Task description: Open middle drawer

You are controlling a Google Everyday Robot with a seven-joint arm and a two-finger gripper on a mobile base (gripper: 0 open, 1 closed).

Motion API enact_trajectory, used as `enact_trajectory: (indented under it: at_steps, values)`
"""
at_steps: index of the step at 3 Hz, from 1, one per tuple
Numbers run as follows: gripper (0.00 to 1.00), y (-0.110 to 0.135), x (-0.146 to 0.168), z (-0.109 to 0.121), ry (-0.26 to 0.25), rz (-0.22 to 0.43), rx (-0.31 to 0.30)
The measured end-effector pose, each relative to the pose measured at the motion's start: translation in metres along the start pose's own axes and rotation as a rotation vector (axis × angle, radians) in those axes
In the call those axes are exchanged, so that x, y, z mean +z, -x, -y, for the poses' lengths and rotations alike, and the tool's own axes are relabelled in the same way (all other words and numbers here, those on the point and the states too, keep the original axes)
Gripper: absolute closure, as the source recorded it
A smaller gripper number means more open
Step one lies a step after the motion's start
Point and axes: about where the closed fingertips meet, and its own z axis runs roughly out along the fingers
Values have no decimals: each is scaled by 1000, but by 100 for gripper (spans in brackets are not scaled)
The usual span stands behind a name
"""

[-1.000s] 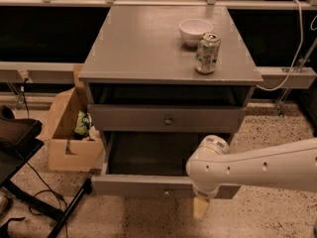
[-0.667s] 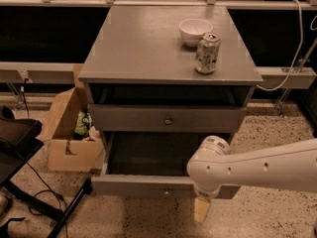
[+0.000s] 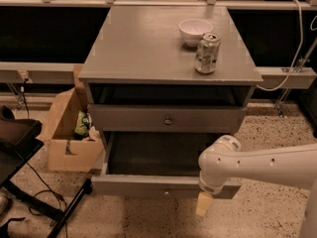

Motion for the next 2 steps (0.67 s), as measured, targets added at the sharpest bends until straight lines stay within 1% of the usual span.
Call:
enact_trajectory:
  at_steps: [1,2]
  values:
    - [0,8,18,24,27,72,-42]
    - [3,12,49,41,74,97,-146]
